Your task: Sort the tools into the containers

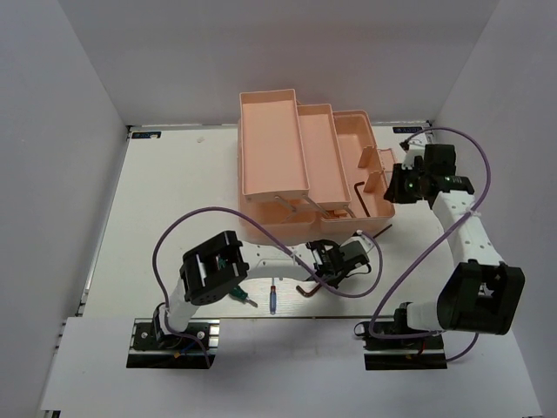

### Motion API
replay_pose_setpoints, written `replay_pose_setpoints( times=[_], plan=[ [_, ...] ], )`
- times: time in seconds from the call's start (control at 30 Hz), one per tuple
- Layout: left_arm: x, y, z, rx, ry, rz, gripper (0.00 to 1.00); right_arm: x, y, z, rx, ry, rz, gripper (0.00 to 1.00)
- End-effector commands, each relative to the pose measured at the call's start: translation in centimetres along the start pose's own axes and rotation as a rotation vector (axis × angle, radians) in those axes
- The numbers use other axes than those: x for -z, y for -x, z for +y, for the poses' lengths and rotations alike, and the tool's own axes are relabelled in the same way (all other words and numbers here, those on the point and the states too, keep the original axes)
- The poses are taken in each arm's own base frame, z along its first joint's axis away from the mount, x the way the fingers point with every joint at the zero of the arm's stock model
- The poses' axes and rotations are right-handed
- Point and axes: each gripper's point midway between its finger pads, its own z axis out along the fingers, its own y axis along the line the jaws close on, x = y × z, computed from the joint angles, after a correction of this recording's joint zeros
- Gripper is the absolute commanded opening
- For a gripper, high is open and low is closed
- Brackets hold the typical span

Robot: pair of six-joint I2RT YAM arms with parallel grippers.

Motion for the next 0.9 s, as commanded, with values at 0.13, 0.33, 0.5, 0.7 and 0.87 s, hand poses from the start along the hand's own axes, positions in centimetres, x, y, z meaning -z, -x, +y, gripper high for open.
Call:
replay_pose_setpoints(
  times=[0.13, 0.33, 0.5, 0.7, 0.87],
  plan=[
    [4.8, 1.0, -1.9, -0.031, -0.138, -0.032, 0.00, 2.1, -2.5, -4.2, -0.146, -0.160, 0.003, 0.02],
    [13.0, 10.6, -2.5, 0.000, -0.295, -0.344, 0.00, 3.0, -5.0, -5.5, -0.240, -0.177, -0.006, 0.29],
    [15.6, 17.2, 1.0, 0.063, -0.173, -0.519, 0.00, 3.7, -5.4, -5.7, -0.293, -0.172, -0.063, 0.40],
    [14.2, 23.0, 5.1, 0.171, -0.091, -0.631, 0.00, 4.4, -5.8, -5.2, -0.335, -0.115, -0.090, 0.40],
    [12.9, 27.8, 6.9, 0.266, -0.140, -0.724, 0.00, 4.4, -6.2, -4.8, -0.351, -0.068, -0.095, 0.39]
  ],
)
